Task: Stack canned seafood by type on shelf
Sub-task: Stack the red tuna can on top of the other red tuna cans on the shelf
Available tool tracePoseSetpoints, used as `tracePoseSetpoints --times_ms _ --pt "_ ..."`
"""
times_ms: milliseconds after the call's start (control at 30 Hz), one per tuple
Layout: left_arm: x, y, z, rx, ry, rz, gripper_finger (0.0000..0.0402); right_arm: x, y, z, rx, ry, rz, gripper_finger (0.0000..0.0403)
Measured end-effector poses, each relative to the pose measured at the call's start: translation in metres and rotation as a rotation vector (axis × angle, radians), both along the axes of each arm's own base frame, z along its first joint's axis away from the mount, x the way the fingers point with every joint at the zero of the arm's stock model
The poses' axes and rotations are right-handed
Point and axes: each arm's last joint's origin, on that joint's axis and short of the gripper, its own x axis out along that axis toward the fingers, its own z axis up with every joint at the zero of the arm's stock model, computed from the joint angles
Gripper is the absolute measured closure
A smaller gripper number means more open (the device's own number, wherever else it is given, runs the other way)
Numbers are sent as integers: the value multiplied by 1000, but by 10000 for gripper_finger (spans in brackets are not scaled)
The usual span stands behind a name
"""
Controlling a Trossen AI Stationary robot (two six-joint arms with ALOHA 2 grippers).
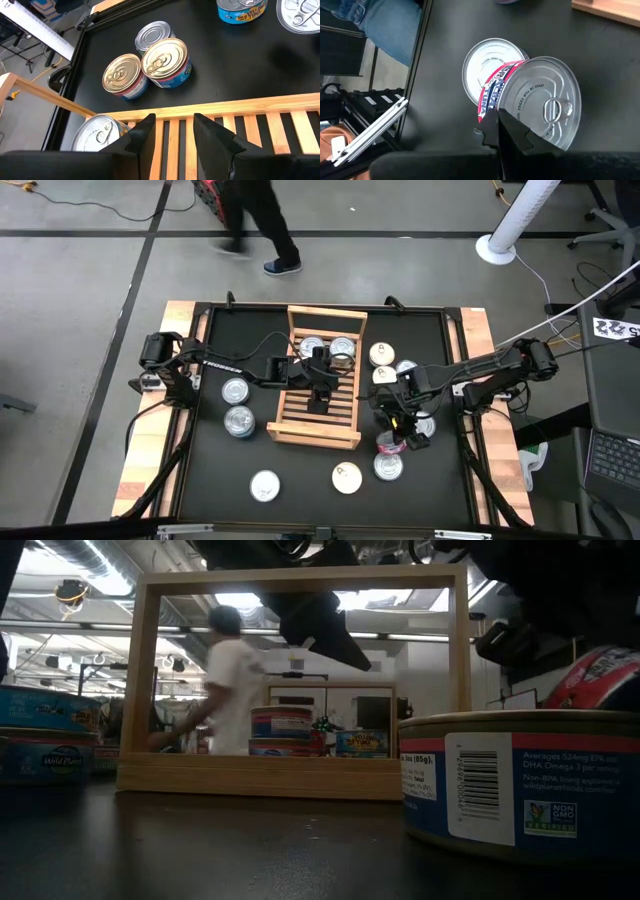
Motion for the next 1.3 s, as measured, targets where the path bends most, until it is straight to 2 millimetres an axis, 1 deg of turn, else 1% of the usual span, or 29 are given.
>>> tracePoseSetpoints --times_ms 200,467,700,1067,1167,1300 --pt "0 0 0 0 0 0 274 -1 0 -5 25 5 4 403" --pt "0 0 0 1 0 0 274 -6 1 -17 67 40 13 403" --pt "0 0 0 1 1 -1 274 -6 1 -18 63 35 13 403" --pt "0 0 0 1 1 -1 274 -5 -1 -19 -1 42 -27 403" --pt "0 0 0 1 1 -1 274 -5 -1 -19 0 42 -27 397" --pt "0 0 0 1 1 -1 274 -5 -1 -19 0 42 -28 376"
